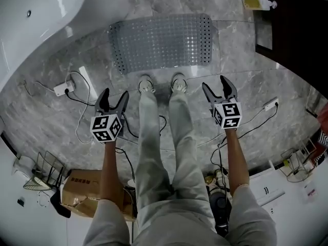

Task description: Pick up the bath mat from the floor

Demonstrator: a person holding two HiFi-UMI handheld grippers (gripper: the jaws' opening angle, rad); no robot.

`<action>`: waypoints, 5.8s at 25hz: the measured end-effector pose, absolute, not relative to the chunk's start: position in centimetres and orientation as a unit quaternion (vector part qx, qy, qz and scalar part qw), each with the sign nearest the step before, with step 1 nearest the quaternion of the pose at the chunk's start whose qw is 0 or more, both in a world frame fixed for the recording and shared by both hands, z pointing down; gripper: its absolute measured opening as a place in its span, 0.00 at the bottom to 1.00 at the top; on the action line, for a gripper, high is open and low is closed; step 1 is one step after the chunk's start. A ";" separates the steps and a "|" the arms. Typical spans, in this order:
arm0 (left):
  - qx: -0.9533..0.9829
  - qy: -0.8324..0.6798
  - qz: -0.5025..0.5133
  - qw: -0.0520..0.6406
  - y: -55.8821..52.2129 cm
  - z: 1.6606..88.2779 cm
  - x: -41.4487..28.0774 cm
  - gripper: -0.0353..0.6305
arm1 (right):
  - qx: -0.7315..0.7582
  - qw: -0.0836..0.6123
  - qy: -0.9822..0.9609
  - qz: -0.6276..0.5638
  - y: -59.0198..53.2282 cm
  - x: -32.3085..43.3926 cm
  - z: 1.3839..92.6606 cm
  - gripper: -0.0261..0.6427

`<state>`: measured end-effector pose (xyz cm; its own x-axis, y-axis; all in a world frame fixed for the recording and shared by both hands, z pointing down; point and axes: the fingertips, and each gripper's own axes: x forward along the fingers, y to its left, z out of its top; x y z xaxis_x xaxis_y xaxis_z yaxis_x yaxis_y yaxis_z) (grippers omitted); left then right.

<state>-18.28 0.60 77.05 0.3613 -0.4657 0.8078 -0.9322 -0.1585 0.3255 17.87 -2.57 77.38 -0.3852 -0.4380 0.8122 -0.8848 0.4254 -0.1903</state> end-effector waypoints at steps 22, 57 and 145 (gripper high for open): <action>0.700 -0.476 0.292 0.444 1.9 91.1 -18.0 0.59 | 0.447 0.403 -0.714 0.358 -2.1 21.4 97.6 0.53; 0.726 -0.447 0.300 0.427 1.6 104.9 -16.5 0.59 | 0.458 0.464 -0.640 0.407 -4.6 28.1 120.0 0.63; 0.619 -0.495 0.416 0.446 0.9 119.3 -22.3 0.24 | 0.375 0.489 -0.683 0.391 -3.8 23.3 119.4 0.13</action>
